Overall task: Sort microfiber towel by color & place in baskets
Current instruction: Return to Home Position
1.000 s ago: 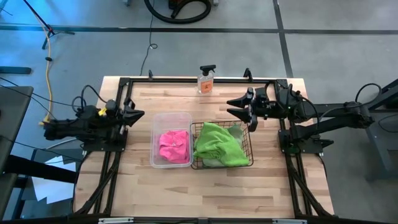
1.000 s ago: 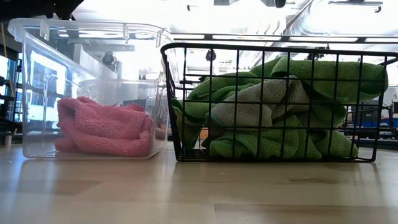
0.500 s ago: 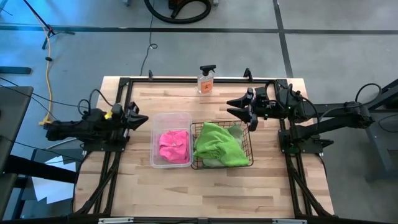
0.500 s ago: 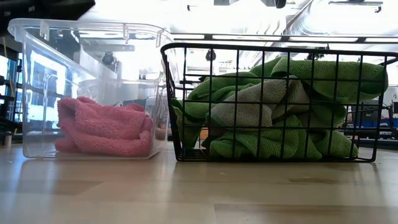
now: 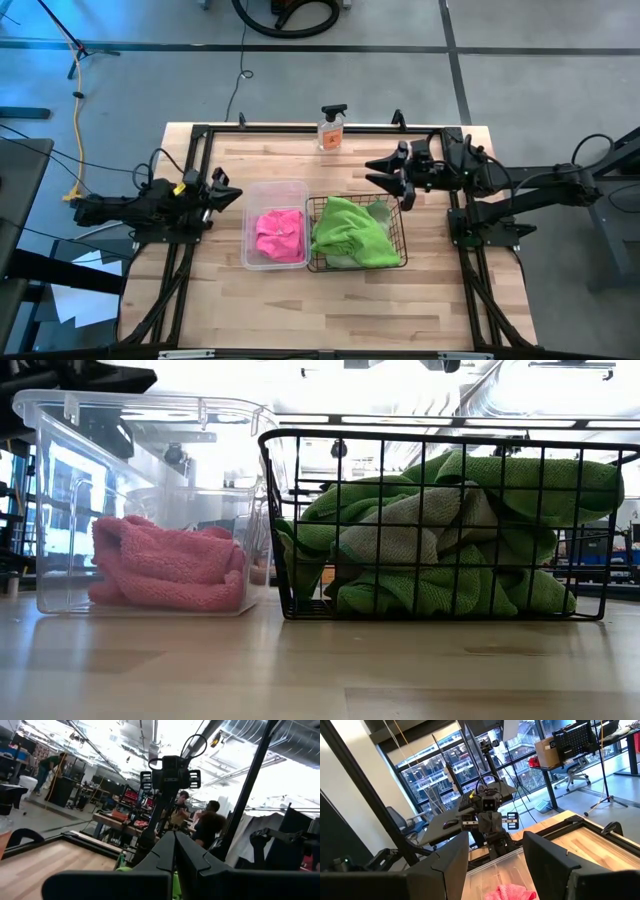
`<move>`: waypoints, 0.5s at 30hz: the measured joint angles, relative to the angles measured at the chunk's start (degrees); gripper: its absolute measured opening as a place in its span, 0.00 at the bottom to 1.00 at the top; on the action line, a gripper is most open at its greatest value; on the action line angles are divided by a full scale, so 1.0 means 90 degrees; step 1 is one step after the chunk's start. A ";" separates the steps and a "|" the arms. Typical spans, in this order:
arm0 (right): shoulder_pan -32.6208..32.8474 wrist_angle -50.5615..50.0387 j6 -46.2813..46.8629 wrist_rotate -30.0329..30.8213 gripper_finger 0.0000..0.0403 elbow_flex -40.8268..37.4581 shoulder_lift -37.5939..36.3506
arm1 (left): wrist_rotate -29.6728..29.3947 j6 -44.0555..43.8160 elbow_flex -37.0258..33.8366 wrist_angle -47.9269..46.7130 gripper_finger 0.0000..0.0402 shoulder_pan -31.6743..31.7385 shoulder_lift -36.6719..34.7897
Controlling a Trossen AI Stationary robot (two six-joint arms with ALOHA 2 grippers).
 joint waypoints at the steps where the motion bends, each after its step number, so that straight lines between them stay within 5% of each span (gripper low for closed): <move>1: 0.0001 0.0008 0.0000 0.0000 0.45 0.0000 -0.0012 | 0.0000 0.0008 0.0000 -0.0018 0.00 0.0000 0.0000; 15: 0.0001 -0.0078 -0.0073 0.0000 0.45 0.0000 -0.0648 | -0.0018 -0.0863 0.0002 -0.1613 0.00 0.0000 0.0002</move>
